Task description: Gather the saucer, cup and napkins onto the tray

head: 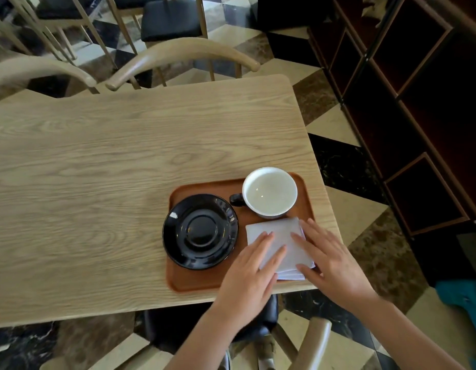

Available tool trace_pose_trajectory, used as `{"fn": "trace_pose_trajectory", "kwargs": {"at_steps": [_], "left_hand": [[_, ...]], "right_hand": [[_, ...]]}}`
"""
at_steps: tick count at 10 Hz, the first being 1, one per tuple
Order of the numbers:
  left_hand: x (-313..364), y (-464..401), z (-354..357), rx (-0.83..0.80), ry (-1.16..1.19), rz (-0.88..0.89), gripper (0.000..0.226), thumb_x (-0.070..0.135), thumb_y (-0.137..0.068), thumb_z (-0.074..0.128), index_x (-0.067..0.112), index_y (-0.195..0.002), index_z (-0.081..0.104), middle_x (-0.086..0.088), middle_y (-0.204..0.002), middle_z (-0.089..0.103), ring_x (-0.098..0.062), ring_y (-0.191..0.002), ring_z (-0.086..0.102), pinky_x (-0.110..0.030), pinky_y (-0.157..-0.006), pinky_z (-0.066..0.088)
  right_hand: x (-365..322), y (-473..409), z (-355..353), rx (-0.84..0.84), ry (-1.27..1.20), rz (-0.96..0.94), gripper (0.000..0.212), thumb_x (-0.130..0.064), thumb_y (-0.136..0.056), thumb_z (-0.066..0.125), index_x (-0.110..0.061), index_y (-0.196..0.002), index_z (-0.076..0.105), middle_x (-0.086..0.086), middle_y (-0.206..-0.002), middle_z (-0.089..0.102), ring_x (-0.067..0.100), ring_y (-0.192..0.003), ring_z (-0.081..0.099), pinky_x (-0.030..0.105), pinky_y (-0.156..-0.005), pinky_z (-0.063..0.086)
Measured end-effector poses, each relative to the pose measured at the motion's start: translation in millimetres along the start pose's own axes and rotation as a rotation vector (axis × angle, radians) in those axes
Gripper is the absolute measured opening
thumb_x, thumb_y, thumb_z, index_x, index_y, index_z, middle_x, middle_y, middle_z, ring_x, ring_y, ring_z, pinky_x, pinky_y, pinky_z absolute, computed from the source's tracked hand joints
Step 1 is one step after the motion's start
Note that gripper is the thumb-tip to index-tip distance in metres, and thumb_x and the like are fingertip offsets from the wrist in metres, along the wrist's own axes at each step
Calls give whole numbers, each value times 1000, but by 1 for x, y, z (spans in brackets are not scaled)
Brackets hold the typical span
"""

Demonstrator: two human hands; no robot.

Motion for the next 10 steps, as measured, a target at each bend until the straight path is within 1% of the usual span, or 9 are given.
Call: {"fn": "trace_pose_trajectory", "kwargs": {"at_steps": [1, 2, 3, 4, 5, 7, 8, 9, 10], "left_hand": [[-5, 1, 17, -65, -37, -76, 46, 26, -94, 42, 23, -139, 34, -14, -150, 33, -26, -139, 27, -37, -108, 34], [-10, 2, 22, -97, -68, -85, 42, 30, -94, 33, 23, -134, 42, -16, -146, 39, -27, -136, 33, -39, -106, 39], [-13, 4, 20, -106, -89, -79, 42, 31, -94, 30, 23, -133, 44, -16, -146, 39, -27, -136, 34, -36, -106, 35], [-17, 7, 18, -106, -109, -76, 43, 32, -94, 29, 24, -135, 42, -14, -147, 37, -25, -137, 31, -35, -107, 34], [-19, 8, 17, -123, -104, -89, 44, 32, -95, 28, 24, -136, 40, -14, -148, 36, -25, -138, 29, -35, -107, 33], [-17, 7, 15, -166, -124, -83, 44, 32, -94, 27, 23, -135, 43, -16, -147, 38, -27, -136, 33, -35, -106, 33], [-17, 5, 11, -209, -111, -81, 46, 34, -94, 25, 23, -136, 40, -16, -148, 35, -28, -137, 31, -37, -107, 31], [-13, 1, -1, -324, -84, -117, 49, 35, -96, 23, 20, -143, 29, -14, -155, 18, -26, -143, 14, -37, -114, 18], [-9, -5, -17, -342, -103, -125, 48, 34, -98, 31, 14, -142, 32, -16, -153, 25, -29, -141, 22, -40, -112, 24]], "right_hand": [[1, 7, 15, -62, 51, -35, 51, -43, -89, 39, -24, -137, 41, 5, -150, 32, 16, -141, 19, 43, -110, 27], [-2, 5, 15, -60, 62, -33, 48, -45, -95, 28, -24, -137, 41, 8, -149, 35, 19, -139, 26, 43, -109, 31], [-5, 4, 18, -69, 97, -31, 51, -47, -97, 15, -25, -135, 42, 10, -146, 38, 21, -136, 33, 40, -110, 32], [-11, 3, 21, -70, 130, -41, 50, -45, -97, 14, -26, -132, 45, 11, -145, 40, 20, -134, 34, 37, -112, 27], [-15, 1, 21, -47, 137, -56, 44, -41, -94, 30, -24, -130, 48, 14, -143, 44, 24, -132, 39, 43, -105, 34], [-20, 2, 18, -12, 177, -88, 42, -34, -87, 49, -21, -126, 54, 16, -139, 48, 29, -129, 45, 46, -101, 39], [-22, -1, 14, -36, 211, -57, 51, -29, -73, 73, -20, -122, 59, 17, -136, 52, 32, -125, 48, 50, -96, 44], [-28, -6, 7, -75, 273, -21, 53, -31, -67, 78, -21, -117, 63, 15, -129, 59, 31, -121, 54, 49, -91, 47], [-41, -13, -10, -68, 262, 6, 52, -33, -60, 83, -21, -108, 68, 9, -110, 70, 27, -105, 65, 44, -85, 52]]}}
Point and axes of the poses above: each hand's wrist, its own y-axis away from the middle knuckle, its own z-axis out of the palm, x = y × z, the point moved 6 cm from there along -y, towards the middle knuckle
